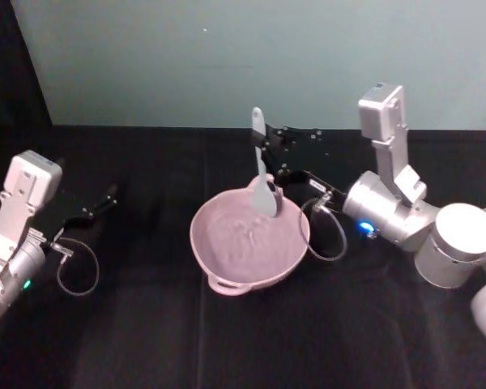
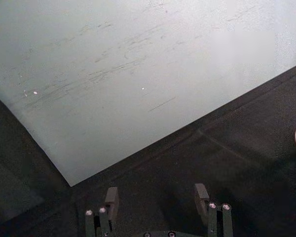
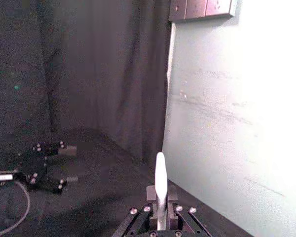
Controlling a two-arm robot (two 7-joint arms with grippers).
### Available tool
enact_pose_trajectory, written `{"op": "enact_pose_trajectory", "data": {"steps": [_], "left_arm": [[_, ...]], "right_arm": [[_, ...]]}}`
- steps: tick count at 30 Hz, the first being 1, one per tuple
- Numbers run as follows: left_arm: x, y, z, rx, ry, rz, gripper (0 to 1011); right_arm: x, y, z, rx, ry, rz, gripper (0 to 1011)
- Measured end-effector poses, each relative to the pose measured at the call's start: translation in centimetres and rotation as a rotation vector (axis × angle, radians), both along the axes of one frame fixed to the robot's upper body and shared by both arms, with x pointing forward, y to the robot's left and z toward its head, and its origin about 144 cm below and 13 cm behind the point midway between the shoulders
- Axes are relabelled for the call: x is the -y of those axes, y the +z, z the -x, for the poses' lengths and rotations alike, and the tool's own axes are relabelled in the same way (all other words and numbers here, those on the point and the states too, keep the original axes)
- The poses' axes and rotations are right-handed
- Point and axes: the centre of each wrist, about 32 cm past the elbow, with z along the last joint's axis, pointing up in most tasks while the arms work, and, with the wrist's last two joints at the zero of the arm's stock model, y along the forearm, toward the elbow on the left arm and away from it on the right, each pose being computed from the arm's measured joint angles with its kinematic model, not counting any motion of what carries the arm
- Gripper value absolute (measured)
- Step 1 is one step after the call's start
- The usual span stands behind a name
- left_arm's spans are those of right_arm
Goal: Use the one hand to pick up the spoon and stir the clear water in the bowl.
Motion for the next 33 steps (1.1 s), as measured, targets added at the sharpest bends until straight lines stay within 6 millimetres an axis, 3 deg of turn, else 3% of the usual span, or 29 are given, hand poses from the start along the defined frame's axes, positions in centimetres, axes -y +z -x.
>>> {"op": "enact_pose_trajectory", "data": {"steps": [11, 19, 26, 33], "left_arm": [[0.0, 0.0, 0.0, 0.0, 0.0, 0.0, 1011], [0.0, 0.0, 0.0, 0.0, 0.0, 0.0, 1012], [0.0, 0.0, 0.0, 0.0, 0.0, 0.0, 1011], [0.0, 0.0, 0.0, 0.0, 0.0, 0.0, 1011]], "right_arm": [[2.5, 0.9, 3.0, -0.141, 0.046, -0.004, 121], [1.1, 0.3, 4.3, -0.206, 0.129, -0.091, 121], [-1.7, -1.1, 3.3, -0.169, 0.163, -0.171, 121], [-2.9, -2.4, 1.1, -0.091, 0.092, -0.188, 121]]}}
